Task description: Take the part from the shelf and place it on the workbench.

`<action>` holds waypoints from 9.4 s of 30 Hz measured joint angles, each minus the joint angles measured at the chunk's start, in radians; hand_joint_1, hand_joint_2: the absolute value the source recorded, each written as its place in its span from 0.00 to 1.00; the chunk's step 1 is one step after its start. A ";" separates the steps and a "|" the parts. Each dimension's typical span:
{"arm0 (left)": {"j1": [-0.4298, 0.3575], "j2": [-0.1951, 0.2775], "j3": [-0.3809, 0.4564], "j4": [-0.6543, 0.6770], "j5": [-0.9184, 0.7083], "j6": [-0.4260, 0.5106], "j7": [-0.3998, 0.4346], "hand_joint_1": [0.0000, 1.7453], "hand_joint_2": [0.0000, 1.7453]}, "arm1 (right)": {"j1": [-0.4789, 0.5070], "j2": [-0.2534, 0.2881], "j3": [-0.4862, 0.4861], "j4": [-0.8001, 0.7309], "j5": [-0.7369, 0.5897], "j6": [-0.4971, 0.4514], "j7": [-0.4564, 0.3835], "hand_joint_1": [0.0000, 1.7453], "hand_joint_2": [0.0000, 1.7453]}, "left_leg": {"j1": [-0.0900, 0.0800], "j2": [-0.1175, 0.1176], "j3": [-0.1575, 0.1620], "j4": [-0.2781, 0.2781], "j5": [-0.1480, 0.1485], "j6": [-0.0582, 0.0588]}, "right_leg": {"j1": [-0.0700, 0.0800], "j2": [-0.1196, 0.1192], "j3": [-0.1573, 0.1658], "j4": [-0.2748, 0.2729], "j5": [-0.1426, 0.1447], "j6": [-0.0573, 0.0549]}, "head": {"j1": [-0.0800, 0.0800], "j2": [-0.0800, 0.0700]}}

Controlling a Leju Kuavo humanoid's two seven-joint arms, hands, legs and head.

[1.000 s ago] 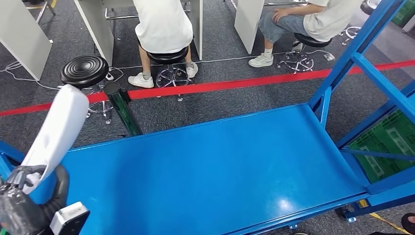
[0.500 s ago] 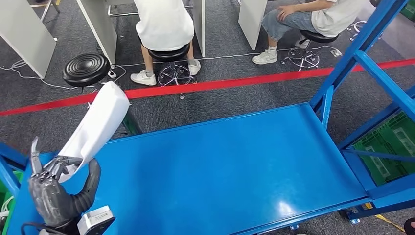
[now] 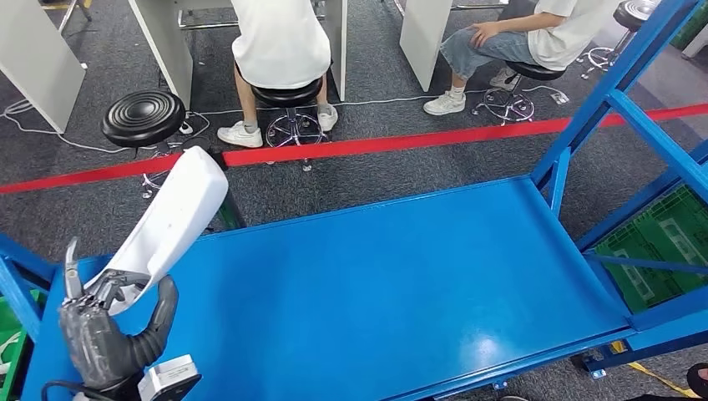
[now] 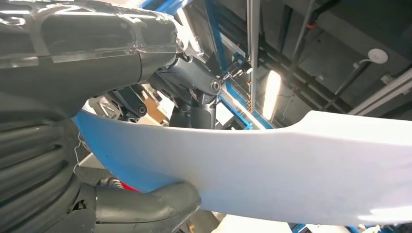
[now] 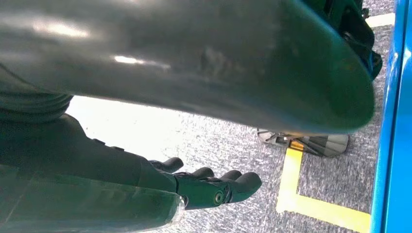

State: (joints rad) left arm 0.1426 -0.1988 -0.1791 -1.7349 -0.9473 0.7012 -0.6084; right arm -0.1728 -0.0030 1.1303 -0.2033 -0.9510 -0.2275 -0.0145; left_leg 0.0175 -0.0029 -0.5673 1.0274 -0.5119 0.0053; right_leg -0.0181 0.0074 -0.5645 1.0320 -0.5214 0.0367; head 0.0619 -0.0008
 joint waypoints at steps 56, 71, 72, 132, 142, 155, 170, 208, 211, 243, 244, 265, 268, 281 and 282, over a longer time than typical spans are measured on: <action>0.027 0.004 0.008 0.037 0.023 0.001 -0.069 1.00 1.00 | 0.017 -0.010 -0.008 0.000 -0.001 -0.009 0.003 0.00 0.00 | 0.003 0.002 0.086 0.030 -0.056 -0.048 | 0.015 -0.021 -0.057 -0.034 0.092 -0.036 | 0.000 0.000; 0.036 -0.011 0.004 0.016 0.035 0.001 -0.077 1.00 1.00 | 0.012 -0.010 -0.008 -0.001 -0.001 -0.009 0.000 0.00 0.00 | 0.010 0.003 0.009 -0.045 0.027 -0.014 | -0.021 -0.009 0.067 -0.017 0.007 0.033 | 0.045 0.000; 0.037 -0.012 0.002 0.010 0.035 0.001 -0.076 1.00 1.00 | 0.010 -0.009 -0.009 -0.001 -0.001 -0.009 0.000 0.00 0.00 | 0.009 0.004 0.005 -0.042 0.031 -0.022 | -0.021 -0.005 0.089 -0.056 0.001 0.029 | 0.047 0.000; -0.048 0.053 -0.087 -0.174 -0.001 0.000 0.104 1.00 1.00 | 0.019 -0.002 -0.071 0.000 -0.107 -0.039 -0.046 0.00 0.00 | -0.022 -0.006 -0.009 -0.008 0.013 0.020 | 0.023 -0.006 0.048 -0.006 -0.012 -0.041 | 0.030 0.000; -0.055 0.088 -0.108 -0.169 0.012 0.000 0.101 1.00 1.00 | 0.024 0.002 -0.089 0.000 -0.112 -0.045 -0.045 0.00 0.00 | -0.007 0.000 -0.122 0.245 -0.125 -0.038 | 0.018 -0.013 0.048 -0.080 0.030 -0.056 | 0.002 0.000; -0.049 0.069 -0.106 -0.146 0.092 0.000 -0.059 1.00 1.00 | 0.031 -0.014 -0.099 0.000 -0.104 -0.052 -0.038 0.00 0.00 | -0.001 0.002 0.010 -0.017 0.001 0.022 | 0.010 -0.006 -0.034 0.102 -0.078 0.005 | 0.010 0.000; -0.031 0.022 -0.090 -0.103 0.109 0.000 -0.086 1.00 1.00 | 0.023 -0.043 -0.098 0.001 -0.096 -0.051 -0.036 0.00 0.00 | -0.005 0.001 -0.073 0.107 -0.062 -0.026 | 0.012 -0.010 0.063 -0.081 0.020 -0.048 | 0.013 0.000; -0.055 -0.008 -0.138 -0.025 0.109 0.000 -0.092 1.00 1.00 | 0.052 -0.066 -0.117 0.001 -0.120 -0.040 -0.065 0.00 0.00 | -0.012 0.002 0.022 0.033 -0.039 -0.009 | 0.018 -0.007 0.029 -0.054 0.027 -0.041 | -0.005 0.000; -0.055 -0.009 -0.139 -0.026 0.109 0.000 -0.093 1.00 1.00 | 0.052 -0.065 -0.117 0.001 -0.120 -0.040 -0.065 0.00 0.00 | -0.016 0.000 0.043 -0.021 -0.031 0.005 | 0.020 -0.006 0.017 -0.046 0.033 -0.024 | -0.004 0.000; -0.048 -0.009 -0.140 -0.024 0.120 0.000 -0.093 1.00 1.00 | 0.052 -0.070 -0.117 0.002 -0.116 -0.040 -0.058 0.00 0.00 | -0.012 -0.001 0.042 -0.025 -0.026 0.010 | 0.012 -0.008 0.008 -0.046 0.037 -0.008 | -0.002 0.000; -0.048 -0.010 -0.140 -0.024 0.120 0.000 -0.093 1.00 1.00 | 0.052 -0.070 -0.117 0.001 -0.116 -0.040 -0.058 0.00 0.00 | -0.010 -0.001 0.039 -0.027 -0.020 0.017 | 0.011 -0.008 0.002 -0.033 0.023 -0.002 | 0.001 0.000; -0.042 -0.005 -0.149 -0.024 0.121 0.000 -0.093 1.00 1.00 | 0.053 -0.072 -0.117 0.002 -0.112 -0.040 -0.055 0.00 0.00 | -0.009 0.002 -0.107 0.243 -0.136 -0.028 | 0.013 -0.016 0.041 -0.078 0.033 -0.049 | -0.001 0.000; -0.041 -0.001 -0.149 -0.025 0.121 0.000 -0.093 1.00 1.00 | 0.053 -0.070 -0.117 0.001 -0.106 -0.039 -0.055 0.00 0.00 | -0.010 0.002 -0.010 0.090 -0.060 -0.019 | 0.014 -0.014 0.030 -0.064 0.033 -0.045 | -0.004 0.000; 0.011 -0.001 -0.142 -0.064 0.103 0.001 -0.093 1.00 1.00 | 0.054 -0.061 -0.116 0.001 -0.082 -0.038 -0.052 0.00 0.00 | -0.008 0.010 0.039 -0.041 -0.013 0.030 | 0.002 -0.008 -0.081 0.213 -0.094 0.011 | 0.024 0.000; 0.012 -0.001 -0.140 -0.066 0.103 0.001 -0.093 1.00 1.00 | 0.053 -0.061 -0.116 0.001 -0.081 -0.038 -0.052 0.00 0.00 | -0.007 0.009 0.040 -0.040 -0.013 0.028 | 0.000 -0.009 -0.054 0.161 -0.059 0.011 | 0.027 0.000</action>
State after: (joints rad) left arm 0.1549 -0.2000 -0.3193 -1.8008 -0.8438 0.7019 -0.7015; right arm -0.1194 -0.0639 1.0141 -0.2024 -1.0318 -0.2652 -0.0665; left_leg 0.0101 0.0063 -0.5272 0.9871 -0.5251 0.0335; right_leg -0.0180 -0.0012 -0.6186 1.1927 -0.5809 0.0473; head 0.0888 -0.0008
